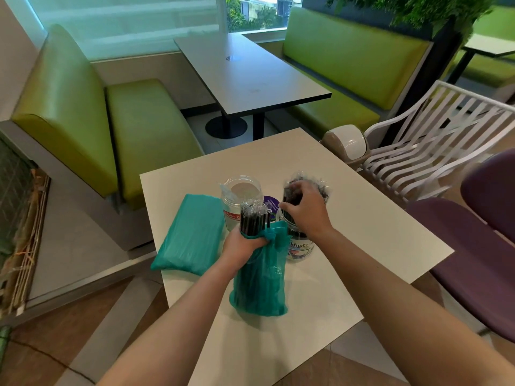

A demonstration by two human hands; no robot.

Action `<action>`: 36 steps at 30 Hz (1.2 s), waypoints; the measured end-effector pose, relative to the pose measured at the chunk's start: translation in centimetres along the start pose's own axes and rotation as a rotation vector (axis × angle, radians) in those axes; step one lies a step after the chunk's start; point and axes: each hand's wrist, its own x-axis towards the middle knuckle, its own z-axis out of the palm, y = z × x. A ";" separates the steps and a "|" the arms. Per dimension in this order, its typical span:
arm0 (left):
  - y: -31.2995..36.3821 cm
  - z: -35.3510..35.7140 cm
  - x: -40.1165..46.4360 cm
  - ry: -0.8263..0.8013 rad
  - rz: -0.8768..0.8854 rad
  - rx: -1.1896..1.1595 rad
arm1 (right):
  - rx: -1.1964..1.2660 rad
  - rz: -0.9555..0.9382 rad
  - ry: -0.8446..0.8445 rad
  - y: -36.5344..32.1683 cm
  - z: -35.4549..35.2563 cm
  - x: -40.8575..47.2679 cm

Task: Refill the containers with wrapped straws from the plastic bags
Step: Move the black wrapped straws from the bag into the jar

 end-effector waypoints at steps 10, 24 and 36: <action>0.1 -0.3 -0.1 0.005 0.015 -0.045 | -0.024 -0.182 0.114 -0.6 -0.3 -1.0; -0.3 -0.5 -0.2 -0.043 0.013 -0.218 | -0.014 -0.116 -0.273 2.5 2.5 -5.5; -0.4 -0.8 -1.0 -0.110 0.025 -0.285 | 0.270 0.179 -0.268 1.1 2.0 -5.7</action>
